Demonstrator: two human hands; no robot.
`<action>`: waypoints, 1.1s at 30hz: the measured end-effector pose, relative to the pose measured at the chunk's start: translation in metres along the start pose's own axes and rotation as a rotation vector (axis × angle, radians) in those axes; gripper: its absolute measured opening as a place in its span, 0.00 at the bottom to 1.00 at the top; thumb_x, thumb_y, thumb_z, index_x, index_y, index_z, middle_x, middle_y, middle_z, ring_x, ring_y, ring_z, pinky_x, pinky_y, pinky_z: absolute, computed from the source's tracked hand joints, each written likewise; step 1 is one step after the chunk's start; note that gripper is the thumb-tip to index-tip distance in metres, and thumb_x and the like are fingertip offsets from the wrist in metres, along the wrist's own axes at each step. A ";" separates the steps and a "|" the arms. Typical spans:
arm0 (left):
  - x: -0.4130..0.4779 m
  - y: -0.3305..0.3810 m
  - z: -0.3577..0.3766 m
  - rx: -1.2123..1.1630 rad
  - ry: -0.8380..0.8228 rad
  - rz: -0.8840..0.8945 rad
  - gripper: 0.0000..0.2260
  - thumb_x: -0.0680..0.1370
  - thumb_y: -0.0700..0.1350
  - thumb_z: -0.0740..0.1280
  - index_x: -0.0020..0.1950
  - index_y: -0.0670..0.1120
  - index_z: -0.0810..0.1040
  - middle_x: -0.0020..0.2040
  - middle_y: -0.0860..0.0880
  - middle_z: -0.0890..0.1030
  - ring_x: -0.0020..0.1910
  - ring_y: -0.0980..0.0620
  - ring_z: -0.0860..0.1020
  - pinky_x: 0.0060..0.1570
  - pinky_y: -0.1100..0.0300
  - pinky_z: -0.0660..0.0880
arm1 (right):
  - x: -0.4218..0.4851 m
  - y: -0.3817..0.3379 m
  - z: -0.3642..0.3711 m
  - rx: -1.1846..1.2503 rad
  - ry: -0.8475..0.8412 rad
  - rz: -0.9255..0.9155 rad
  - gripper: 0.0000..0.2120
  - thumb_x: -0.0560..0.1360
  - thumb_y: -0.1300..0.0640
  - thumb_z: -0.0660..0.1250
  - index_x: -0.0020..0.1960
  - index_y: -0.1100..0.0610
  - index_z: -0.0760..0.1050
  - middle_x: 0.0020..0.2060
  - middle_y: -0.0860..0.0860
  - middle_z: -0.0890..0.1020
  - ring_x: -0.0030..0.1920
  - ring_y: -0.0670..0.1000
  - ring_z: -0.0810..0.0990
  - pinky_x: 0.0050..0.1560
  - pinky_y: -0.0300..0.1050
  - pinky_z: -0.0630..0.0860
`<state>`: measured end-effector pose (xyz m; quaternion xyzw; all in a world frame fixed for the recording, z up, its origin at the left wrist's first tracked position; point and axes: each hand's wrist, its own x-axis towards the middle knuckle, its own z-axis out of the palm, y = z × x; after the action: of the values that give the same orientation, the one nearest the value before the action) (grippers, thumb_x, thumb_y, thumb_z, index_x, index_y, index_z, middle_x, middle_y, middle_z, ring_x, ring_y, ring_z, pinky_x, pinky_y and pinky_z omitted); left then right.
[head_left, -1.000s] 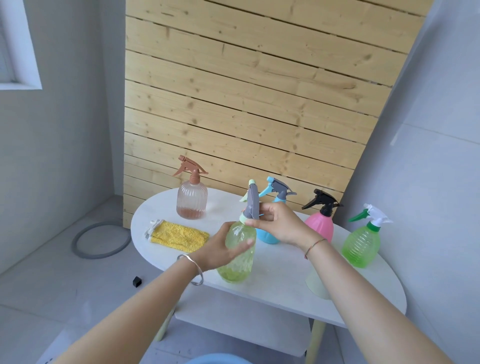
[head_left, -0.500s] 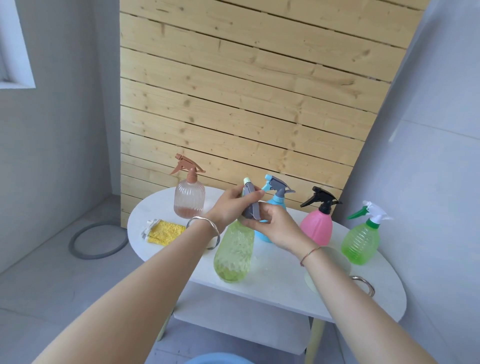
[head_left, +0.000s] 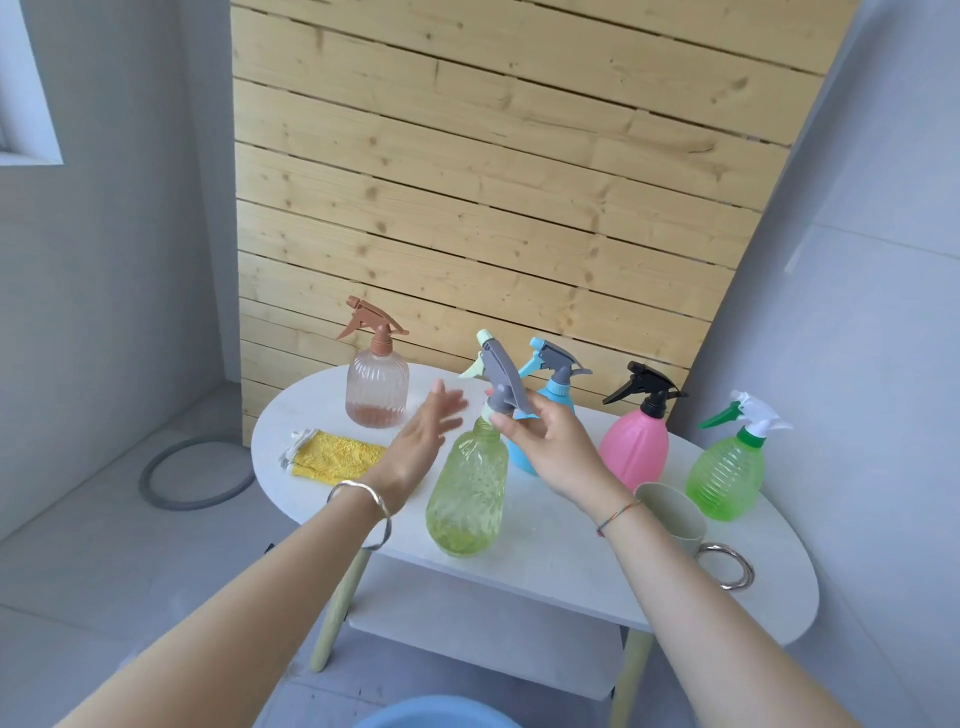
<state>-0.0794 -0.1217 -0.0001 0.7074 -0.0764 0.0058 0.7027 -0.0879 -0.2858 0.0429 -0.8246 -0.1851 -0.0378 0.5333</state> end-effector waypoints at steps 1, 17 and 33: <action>-0.007 -0.007 0.001 -0.002 -0.030 -0.009 0.26 0.79 0.64 0.47 0.69 0.53 0.70 0.65 0.54 0.75 0.65 0.58 0.72 0.68 0.59 0.64 | 0.002 -0.002 -0.005 0.010 -0.026 0.011 0.10 0.77 0.59 0.66 0.58 0.53 0.75 0.58 0.57 0.80 0.52 0.46 0.80 0.52 0.26 0.70; -0.014 -0.035 0.005 0.094 -0.078 0.143 0.22 0.71 0.42 0.76 0.62 0.53 0.75 0.60 0.53 0.81 0.60 0.61 0.77 0.58 0.70 0.70 | 0.008 -0.001 -0.011 -0.142 -0.152 -0.003 0.09 0.75 0.59 0.69 0.54 0.61 0.78 0.54 0.52 0.82 0.54 0.39 0.79 0.51 0.23 0.68; -0.002 0.020 -0.007 0.062 0.044 0.033 0.35 0.74 0.71 0.57 0.72 0.50 0.69 0.68 0.59 0.71 0.67 0.60 0.68 0.68 0.60 0.64 | 0.000 0.004 -0.001 -0.110 -0.057 0.004 0.11 0.74 0.55 0.70 0.56 0.51 0.77 0.50 0.42 0.82 0.49 0.36 0.79 0.47 0.23 0.69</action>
<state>-0.0829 -0.1146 0.0195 0.7271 -0.0724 0.0356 0.6817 -0.0864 -0.2884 0.0399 -0.8538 -0.1963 -0.0234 0.4817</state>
